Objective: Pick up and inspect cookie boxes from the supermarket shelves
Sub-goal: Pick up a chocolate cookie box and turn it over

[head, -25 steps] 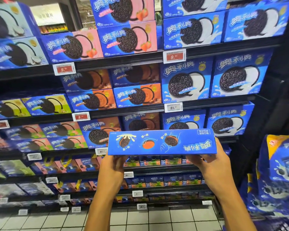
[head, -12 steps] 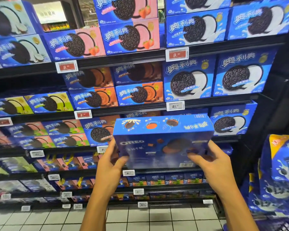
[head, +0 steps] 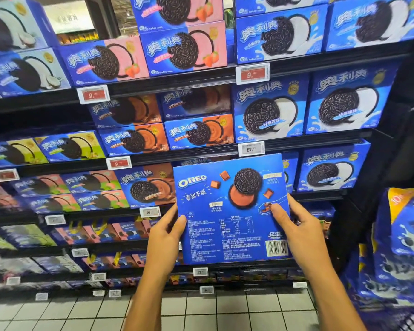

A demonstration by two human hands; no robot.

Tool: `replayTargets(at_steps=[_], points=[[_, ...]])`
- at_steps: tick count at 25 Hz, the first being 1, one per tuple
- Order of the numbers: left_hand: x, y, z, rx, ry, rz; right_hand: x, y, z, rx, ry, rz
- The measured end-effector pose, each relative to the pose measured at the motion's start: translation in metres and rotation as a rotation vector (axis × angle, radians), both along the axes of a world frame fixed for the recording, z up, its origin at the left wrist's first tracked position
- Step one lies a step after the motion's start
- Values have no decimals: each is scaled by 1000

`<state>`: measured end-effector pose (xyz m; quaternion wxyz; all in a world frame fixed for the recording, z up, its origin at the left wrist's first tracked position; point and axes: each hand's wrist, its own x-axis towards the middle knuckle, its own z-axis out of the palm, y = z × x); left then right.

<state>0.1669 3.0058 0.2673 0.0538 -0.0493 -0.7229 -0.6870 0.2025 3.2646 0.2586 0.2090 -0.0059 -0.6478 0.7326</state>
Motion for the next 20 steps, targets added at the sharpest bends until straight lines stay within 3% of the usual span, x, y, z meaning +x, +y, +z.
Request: replayTargets(at_steps=[8,16,20], points=[[-2,1,4,39,-37,32,3,10,4,-24,-122,132],[-2,1,-2,124,-143,12,11,11,-3,-409,-159,417],[1,7,2,86,-153,-15,11,-1,2,-457,-222,360]])
